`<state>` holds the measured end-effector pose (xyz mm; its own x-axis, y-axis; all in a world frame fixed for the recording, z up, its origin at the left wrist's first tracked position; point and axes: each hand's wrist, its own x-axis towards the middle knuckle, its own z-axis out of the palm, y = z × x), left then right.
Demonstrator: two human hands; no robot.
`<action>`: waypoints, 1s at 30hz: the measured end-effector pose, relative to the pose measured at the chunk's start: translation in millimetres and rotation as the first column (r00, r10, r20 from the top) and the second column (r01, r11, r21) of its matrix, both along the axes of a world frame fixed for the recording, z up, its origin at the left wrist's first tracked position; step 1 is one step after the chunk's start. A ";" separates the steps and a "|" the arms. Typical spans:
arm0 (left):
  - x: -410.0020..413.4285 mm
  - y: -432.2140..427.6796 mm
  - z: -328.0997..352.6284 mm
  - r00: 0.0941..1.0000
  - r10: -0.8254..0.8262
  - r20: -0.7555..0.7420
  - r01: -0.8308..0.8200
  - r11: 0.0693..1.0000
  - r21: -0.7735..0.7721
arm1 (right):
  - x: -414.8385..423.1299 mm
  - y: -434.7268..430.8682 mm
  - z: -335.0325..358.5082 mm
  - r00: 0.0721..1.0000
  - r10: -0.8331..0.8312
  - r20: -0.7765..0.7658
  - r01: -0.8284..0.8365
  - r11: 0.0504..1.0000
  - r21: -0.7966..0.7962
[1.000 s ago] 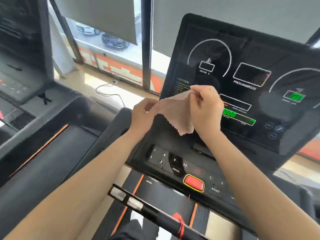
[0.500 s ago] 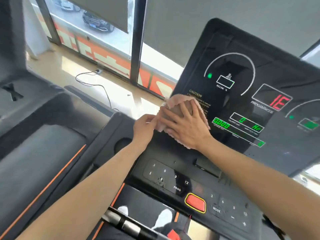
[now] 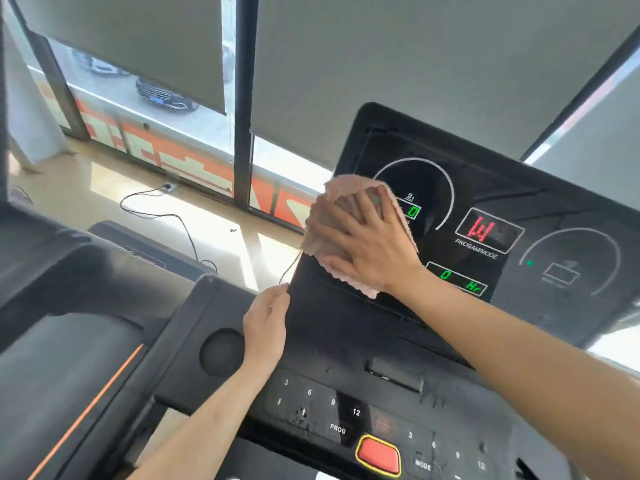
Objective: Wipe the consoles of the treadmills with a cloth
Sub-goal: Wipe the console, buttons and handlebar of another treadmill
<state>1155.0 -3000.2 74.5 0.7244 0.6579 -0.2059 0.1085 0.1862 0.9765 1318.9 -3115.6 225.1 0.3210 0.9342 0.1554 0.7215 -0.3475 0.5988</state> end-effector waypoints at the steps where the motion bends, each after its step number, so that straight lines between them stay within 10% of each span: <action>1: -2.1 -0.8 0.5 1.000 -0.006 -0.002 0.006 1.000 -0.010 | 4.5 -0.3 11.6 0.999 -0.029 0.013 0.029 0.999 0.042; 16: -8.5 -8.3 13.0 0.981 -0.177 -0.078 0.189 0.964 0.189 | 17.3 -47.0 51.1 0.869 -0.468 -0.160 0.475 0.697 0.537; 30: -1.9 -25.5 15.7 0.981 -0.097 -0.168 0.156 0.909 0.386 | -47.6 -104.1 -90.5 0.919 -0.366 -0.147 0.395 0.856 0.335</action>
<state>1153.1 -3025.6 90.1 0.7896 0.6113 -0.0543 0.2479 -0.2367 0.9394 1271.3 -3219.7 134.6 0.6640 0.6252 0.4101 0.5276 -0.7804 0.3354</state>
